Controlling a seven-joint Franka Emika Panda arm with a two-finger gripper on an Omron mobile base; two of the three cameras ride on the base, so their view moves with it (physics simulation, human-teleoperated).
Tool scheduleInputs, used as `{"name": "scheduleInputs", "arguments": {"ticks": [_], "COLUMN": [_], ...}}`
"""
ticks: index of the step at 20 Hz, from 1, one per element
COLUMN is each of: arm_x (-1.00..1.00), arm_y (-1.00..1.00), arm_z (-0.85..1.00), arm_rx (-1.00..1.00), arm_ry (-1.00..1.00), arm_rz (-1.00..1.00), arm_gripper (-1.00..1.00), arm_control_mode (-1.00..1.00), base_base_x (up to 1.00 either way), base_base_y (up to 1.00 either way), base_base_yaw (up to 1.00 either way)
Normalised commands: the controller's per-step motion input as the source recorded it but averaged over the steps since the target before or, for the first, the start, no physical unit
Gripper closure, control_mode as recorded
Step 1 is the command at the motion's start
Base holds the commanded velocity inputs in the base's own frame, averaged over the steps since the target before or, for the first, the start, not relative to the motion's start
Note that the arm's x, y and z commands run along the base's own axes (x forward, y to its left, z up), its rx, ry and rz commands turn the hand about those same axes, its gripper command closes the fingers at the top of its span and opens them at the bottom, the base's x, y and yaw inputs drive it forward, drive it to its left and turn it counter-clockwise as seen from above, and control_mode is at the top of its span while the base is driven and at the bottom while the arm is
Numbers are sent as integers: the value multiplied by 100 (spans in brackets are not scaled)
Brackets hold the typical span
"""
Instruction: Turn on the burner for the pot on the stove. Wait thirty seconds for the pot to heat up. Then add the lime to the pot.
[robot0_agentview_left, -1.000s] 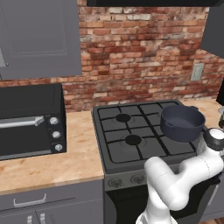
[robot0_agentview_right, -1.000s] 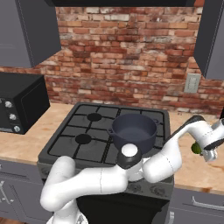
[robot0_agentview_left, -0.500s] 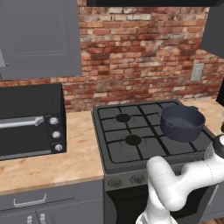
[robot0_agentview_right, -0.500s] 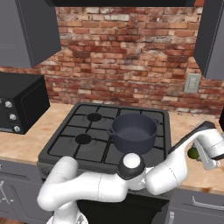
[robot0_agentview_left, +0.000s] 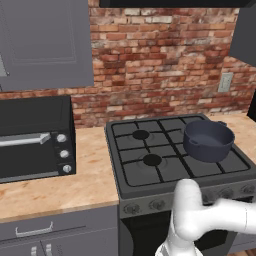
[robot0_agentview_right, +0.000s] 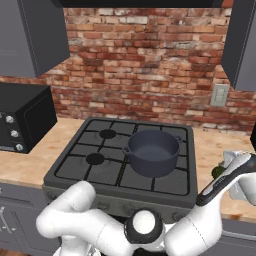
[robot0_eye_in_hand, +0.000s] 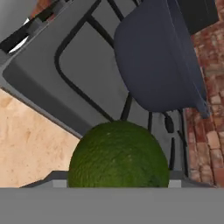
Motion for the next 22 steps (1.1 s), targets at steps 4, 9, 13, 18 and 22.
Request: {"name": "scheduleInputs", "arguments": {"ticks": [4,9,13,18,22], "arm_x": [-79,-86,-56,-11,-21], "arm_y": [100,100,79,-2,-10], "arm_z": [97,66,88,100,100], "arm_rx": [-3,-8,-13,-2,0], "arm_ry": [-27,-13,-9,13,26], "arm_rz": [-26,-24,-21,-14,-9], "arm_gripper": [100,100,100,100,100], "arm_control_mode": [-100,-100,-100,-100,-100], "base_base_x": [0,0,0,0,0], "base_base_y": [0,0,0,0,0], "base_base_yaw": [0,0,0,0,0]}}
